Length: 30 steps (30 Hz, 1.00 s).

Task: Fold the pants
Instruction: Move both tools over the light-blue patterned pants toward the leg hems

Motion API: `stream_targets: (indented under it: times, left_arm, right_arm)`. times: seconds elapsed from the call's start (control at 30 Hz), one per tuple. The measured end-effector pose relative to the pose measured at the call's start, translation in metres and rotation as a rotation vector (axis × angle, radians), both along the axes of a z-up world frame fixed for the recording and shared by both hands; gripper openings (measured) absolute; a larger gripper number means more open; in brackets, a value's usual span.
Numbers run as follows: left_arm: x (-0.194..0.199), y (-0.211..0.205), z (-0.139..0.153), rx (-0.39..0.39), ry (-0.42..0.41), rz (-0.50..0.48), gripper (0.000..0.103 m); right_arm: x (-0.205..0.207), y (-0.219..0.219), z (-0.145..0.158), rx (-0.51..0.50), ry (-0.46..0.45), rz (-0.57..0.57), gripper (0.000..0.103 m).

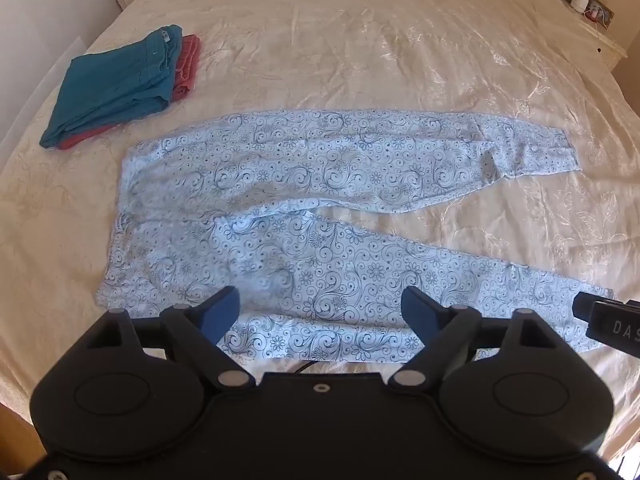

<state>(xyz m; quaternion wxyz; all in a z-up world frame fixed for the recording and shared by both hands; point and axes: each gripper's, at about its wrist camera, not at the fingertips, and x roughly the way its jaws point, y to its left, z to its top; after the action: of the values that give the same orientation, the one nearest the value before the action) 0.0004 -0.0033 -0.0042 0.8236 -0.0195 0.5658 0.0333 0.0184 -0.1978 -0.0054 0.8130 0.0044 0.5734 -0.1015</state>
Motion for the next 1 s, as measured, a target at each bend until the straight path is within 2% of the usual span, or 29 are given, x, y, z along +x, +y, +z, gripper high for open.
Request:
stream_targets:
  times: [0.27,0.4,0.5,0.8,1.0]
  left_arm:
    - [-0.007,-0.006,-0.004,0.056,0.000,0.016,0.088]
    - [-0.006,-0.005,-0.003,0.027,0.036,0.010,0.088]
    - [-0.008,-0.011,-0.004,0.049,0.040,0.000,0.088]
    - [-0.011,-0.015,-0.006,0.048,0.052,-0.010,0.088]
    - [-0.009,-0.017,-0.006,0.053,0.048,-0.009,0.088]
  right_arm:
    - [0.005,-0.003,-0.002,0.026,0.013,0.017,0.059]
    - [0.004,-0.005,-0.003,0.034,0.016,0.016,0.059]
    - [0.004,-0.007,-0.004,0.033,0.020,0.017,0.059]
    - [0.003,-0.010,-0.007,0.057,0.030,0.007,0.059]
    - [0.005,-0.008,-0.008,0.026,0.034,0.024,0.059]
